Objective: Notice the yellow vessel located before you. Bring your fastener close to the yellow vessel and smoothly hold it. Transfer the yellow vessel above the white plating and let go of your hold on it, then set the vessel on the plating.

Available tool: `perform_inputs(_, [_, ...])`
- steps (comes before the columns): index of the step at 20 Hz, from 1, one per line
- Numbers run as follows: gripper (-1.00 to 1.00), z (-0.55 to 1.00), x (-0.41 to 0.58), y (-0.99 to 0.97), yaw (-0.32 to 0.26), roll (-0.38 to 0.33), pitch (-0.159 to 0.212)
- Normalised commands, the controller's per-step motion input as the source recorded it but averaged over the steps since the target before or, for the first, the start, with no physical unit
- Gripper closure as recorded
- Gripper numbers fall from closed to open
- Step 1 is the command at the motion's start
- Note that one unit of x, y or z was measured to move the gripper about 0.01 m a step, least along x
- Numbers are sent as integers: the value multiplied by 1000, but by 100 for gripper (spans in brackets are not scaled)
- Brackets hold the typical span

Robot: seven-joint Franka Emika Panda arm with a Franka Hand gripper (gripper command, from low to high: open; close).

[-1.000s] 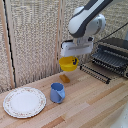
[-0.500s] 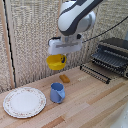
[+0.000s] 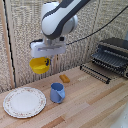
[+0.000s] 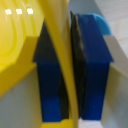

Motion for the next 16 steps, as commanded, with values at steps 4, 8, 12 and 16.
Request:
perform_inputs(4, [100, -169, 208, 917, 12, -46, 33])
perform_inputs(8, [100, -398, 181, 457, 15, -92, -1])
perform_inputs(12, [100, -423, 184, 296, 28, -99, 0])
perform_inputs(16, [100, -448, 189, 180, 37, -102, 0])
